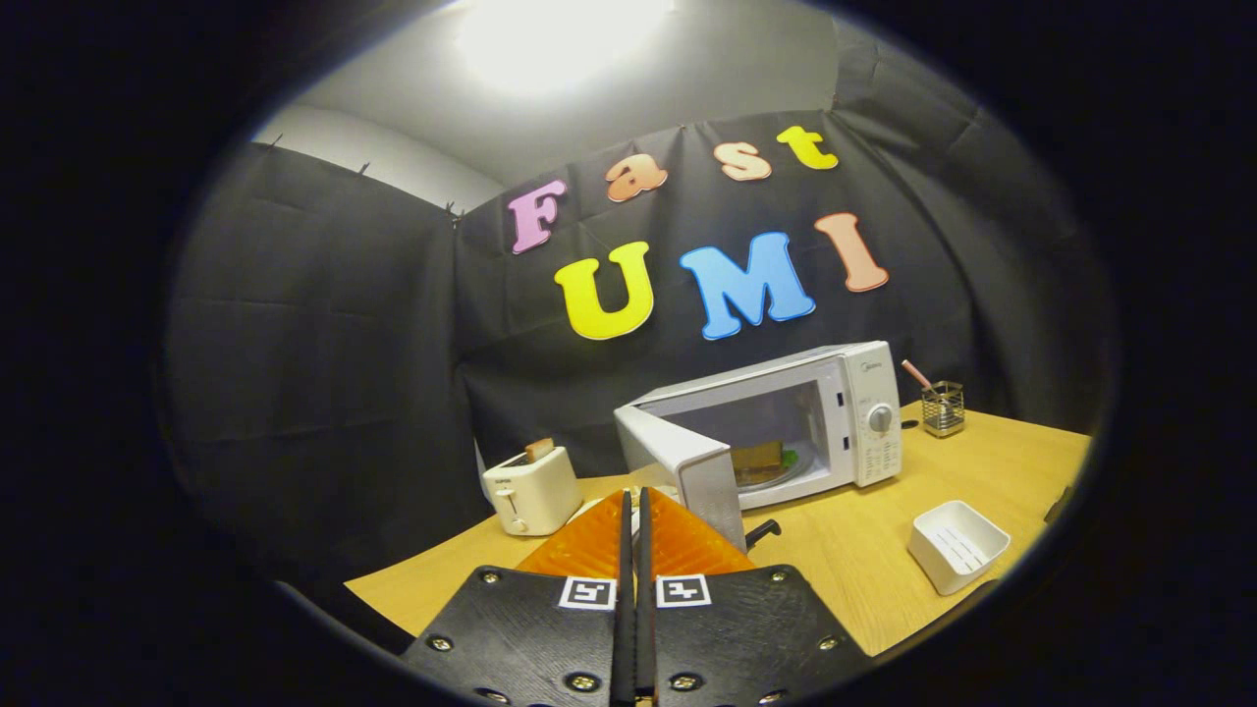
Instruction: Open the microwave, put the food inside, and close the microwave door.
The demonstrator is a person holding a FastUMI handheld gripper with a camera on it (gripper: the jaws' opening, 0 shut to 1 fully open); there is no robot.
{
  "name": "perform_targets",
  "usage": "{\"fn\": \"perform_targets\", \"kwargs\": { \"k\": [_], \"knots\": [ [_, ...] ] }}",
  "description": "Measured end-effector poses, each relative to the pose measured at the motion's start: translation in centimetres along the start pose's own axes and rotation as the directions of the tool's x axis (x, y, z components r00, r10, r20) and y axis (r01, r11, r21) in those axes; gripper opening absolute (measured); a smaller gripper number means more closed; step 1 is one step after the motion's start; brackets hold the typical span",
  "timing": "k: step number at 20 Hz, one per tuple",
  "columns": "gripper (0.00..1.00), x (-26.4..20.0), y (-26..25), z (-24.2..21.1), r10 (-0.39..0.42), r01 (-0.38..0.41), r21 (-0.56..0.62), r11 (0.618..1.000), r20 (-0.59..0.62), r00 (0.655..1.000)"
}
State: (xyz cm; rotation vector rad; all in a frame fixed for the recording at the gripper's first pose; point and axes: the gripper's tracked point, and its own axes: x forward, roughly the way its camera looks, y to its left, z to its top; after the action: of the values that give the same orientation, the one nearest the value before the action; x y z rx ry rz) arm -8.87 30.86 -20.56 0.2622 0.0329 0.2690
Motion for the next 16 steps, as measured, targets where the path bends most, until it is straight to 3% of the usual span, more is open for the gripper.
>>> {"fn": "perform_targets", "kwargs": {
  "k": [10, 16],
  "knots": [
    [0.02, 3.9, -11.3, 2.1, -0.207, 0.209, -0.074, 0.975, 0.025, 0.978],
    [0.02, 6.6, -14.6, 3.1, -0.241, 0.243, -0.110, 0.964, 0.031, 0.970]
  ]
}}
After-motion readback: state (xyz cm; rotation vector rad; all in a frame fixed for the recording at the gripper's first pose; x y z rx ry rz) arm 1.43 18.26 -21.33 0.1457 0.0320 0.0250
